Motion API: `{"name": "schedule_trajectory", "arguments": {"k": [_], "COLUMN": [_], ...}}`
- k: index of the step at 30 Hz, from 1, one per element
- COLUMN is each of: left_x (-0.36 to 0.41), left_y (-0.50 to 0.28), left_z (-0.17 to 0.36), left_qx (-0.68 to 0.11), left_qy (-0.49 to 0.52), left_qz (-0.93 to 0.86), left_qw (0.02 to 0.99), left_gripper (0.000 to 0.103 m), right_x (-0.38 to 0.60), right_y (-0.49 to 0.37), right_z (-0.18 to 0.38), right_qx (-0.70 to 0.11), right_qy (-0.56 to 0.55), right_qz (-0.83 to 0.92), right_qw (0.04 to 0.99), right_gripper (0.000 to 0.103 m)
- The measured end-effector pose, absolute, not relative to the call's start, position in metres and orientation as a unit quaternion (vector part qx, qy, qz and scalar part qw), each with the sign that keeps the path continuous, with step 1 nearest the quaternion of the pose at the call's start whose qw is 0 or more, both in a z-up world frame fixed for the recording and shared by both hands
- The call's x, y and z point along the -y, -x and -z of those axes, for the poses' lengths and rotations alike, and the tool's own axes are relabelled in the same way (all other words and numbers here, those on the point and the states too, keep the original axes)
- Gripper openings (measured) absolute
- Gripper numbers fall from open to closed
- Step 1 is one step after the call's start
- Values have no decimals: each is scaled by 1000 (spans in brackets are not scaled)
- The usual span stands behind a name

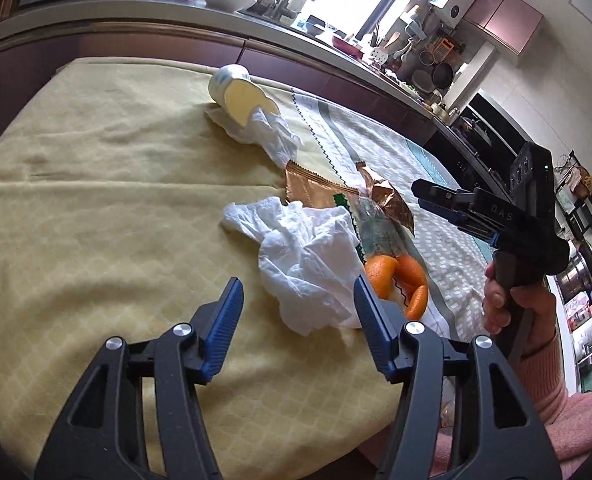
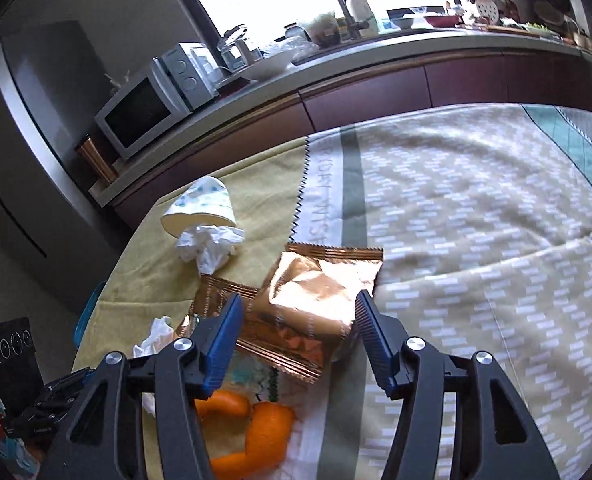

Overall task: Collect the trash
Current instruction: 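Grasp the crumpled tissue with the left tool while the right tool grasps the clear wrapper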

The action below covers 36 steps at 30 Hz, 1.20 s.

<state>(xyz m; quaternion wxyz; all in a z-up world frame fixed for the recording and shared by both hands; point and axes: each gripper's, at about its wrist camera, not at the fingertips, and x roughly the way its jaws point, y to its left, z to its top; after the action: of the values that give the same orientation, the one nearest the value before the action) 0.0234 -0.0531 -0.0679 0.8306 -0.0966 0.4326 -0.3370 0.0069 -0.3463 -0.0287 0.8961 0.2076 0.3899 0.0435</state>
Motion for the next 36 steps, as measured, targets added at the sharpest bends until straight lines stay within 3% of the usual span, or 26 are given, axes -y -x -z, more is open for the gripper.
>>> {"name": "schedule_trajectory", "arguments": {"k": [3,12,17,21,24,29,32,34,36], "left_x": [60,71,71,68,65,60,56,51,47], "left_y": [-25,-37,-42,-45,-45,-43,-42,-41,-41], "left_z": [74,78,80,84,85,80,76,74,71], "left_qx": [-444,-455,-463,-470,-469,-458,-451,-445,-439], "left_qy": [94,95,99,106,106,105,105,105,105], "left_qz": [335,337,339,340,339,338,335,332,326], "left_qw": [826,818,813,807,809,815,821,825,830], "left_gripper": [57,58,41,22,16,14,14,14,14], "right_x": [354,361,360,361,361,360,365,370,372], "right_y": [-7,-6,-7,-7,-7,-8,-8,-8,-8], "right_z": [42,60,62,63,62,61,61,61,63], "right_qx": [-401,-405,-405,-403,-397,-393,-388,-382,-380], "right_qy": [-230,-291,-303,-306,-305,-309,-328,-337,-347], "right_qz": [-41,-72,-81,-83,-83,-90,-88,-82,-81], "right_qw": [886,864,859,859,862,861,857,857,854], "right_gripper": [61,58,36,10,3,4,21,38,39]}}
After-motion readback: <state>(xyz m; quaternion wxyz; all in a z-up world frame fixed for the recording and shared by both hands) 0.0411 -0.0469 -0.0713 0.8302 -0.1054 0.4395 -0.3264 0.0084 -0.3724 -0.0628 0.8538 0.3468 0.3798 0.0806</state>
